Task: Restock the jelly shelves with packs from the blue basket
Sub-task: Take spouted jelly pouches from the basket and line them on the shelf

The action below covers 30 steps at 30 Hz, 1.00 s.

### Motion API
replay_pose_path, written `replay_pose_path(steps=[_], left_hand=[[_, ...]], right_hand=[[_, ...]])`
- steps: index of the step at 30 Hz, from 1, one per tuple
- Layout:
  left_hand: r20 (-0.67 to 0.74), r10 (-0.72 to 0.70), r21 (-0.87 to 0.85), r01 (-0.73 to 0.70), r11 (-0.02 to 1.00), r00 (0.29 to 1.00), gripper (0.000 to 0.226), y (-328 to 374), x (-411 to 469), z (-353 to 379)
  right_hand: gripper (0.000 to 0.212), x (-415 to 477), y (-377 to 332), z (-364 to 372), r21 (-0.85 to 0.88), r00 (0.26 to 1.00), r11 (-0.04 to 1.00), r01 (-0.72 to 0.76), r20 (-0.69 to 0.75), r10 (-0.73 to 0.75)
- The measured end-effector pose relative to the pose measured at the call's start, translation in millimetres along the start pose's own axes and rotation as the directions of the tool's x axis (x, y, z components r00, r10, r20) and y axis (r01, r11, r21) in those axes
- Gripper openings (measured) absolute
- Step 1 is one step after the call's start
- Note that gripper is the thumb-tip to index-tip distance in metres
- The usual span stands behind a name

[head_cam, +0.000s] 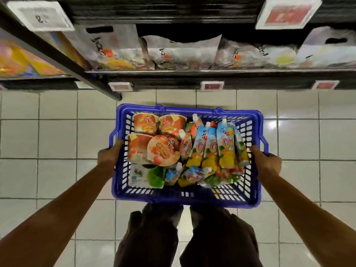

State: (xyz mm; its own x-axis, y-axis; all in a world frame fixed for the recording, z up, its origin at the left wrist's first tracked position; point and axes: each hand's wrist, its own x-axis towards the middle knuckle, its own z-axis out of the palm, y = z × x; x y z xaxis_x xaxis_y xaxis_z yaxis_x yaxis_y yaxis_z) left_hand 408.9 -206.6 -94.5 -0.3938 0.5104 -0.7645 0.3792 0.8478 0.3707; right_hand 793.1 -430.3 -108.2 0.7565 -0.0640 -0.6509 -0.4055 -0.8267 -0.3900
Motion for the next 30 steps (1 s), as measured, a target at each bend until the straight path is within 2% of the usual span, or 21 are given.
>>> replay_pose_path(steps=[3, 6, 8, 10, 11, 12, 13, 14, 16, 18, 20, 22, 24, 27, 30], left_hand=[[0.024, 0.018, 0.006, -0.018, 1.0, 1.0, 0.04, -8.1, 6.1, 0.5], [0.026, 0.068, 0.143, -0.072, 0.987, 0.997, 0.044, -9.1, -3.1, -1.3], [-0.105, 0.158, 0.285, -0.123, 0.951, 0.982, 0.049, -7.3, -21.1, 3.8], [-0.272, 0.362, 0.359, -0.254, 0.898, 0.892, 0.06, -9.4, -54.4, 14.8], [-0.302, 0.463, 0.36, -0.35, 0.865, 0.833, 0.06, -14.1, -75.8, 23.2], [-0.288, 0.513, 0.342, -0.413, 0.844, 0.809, 0.055, -21.9, -95.9, 33.9], [-0.238, 0.508, 0.309, -0.431, 0.848, 0.828, 0.047, -30.3, -114.8, 46.1], [-0.15, 0.465, 0.271, -0.416, 0.868, 0.873, 0.034, -40.8, -129.0, 58.9], [0.071, 0.323, 0.239, -0.331, 0.913, 0.944, 0.016, -64.2, -145.5, 83.4], [0.158, 0.202, 0.295, -0.241, 0.925, 0.967, 0.015, -83.9, -149.9, 98.7], [0.137, 0.245, 0.305, -0.276, 0.911, 0.96, 0.033, -96.1, -145.7, 108.0], [0.063, 0.28, 0.243, -0.287, 0.927, 0.958, 0.034, -99.4, -136.3, 113.5], [-0.001, 0.259, 0.174, -0.255, 0.951, 0.966, 0.043, -94.2, -123.0, 116.0], [0.146, 0.307, 0.291, -0.337, 0.895, 0.941, 0.038, -93.8, -105.7, 113.3], [0.234, 0.341, 0.342, -0.406, 0.847, 0.91, 0.033, -97.0, -107.5, 100.1]], right_hand=[[0.037, 8.0, 7.5, 2.8, 0.004, 1.0, 1.0, -0.001, 0.018, 0.001], [0.035, 8.4, 5.6, -3.3, 0.01, 0.988, 0.999, -0.04, 0.151, 0.038], [0.044, 1.2, -2.7, -10.0, -0.01, 0.981, 1.0, -0.029, 0.192, 0.031], [0.059, -13.7, -9.0, -16.9, -0.223, 0.993, 0.968, 0.115, 0.057, -0.104], [0.06, -24.4, -9.6, -20.1, -0.34, 0.968, 0.912, 0.23, -0.02, -0.251], [0.055, -37.1, -8.7, -21.3, -0.401, 0.91, 0.843, 0.359, -0.05, -0.412], [0.046, -50.1, -6.5, -19.8, -0.404, 0.857, 0.786, 0.468, -0.007, -0.514], [0.037, -61.4, -3.1, -16.1, -0.375, 0.832, 0.754, 0.54, 0.1, -0.546], [0.026, -80.3, 4.9, -3.6, -0.32, 0.789, 0.739, 0.592, 0.417, -0.451], [0.028, -92.2, 18.7, 11.6, -0.292, 0.692, 0.715, 0.635, 0.626, -0.36], [0.037, -100.6, 32.1, 25.9, -0.269, 0.666, 0.707, 0.654, 0.648, -0.37], [0.036, -103.0, 41.2, 37.7, -0.238, 0.698, 0.732, 0.639, 0.578, -0.422], [0.029, -101.1, 45.0, 47.8, -0.252, 0.735, 0.748, 0.614, 0.529, -0.424], [0.02, -101.8, 43.1, 51.9, -0.286, 0.746, 0.737, 0.612, 0.519, -0.418], [0.007, -108.6, 39.1, 45.8, -0.234, 0.678, 0.711, 0.663, 0.589, -0.439]])
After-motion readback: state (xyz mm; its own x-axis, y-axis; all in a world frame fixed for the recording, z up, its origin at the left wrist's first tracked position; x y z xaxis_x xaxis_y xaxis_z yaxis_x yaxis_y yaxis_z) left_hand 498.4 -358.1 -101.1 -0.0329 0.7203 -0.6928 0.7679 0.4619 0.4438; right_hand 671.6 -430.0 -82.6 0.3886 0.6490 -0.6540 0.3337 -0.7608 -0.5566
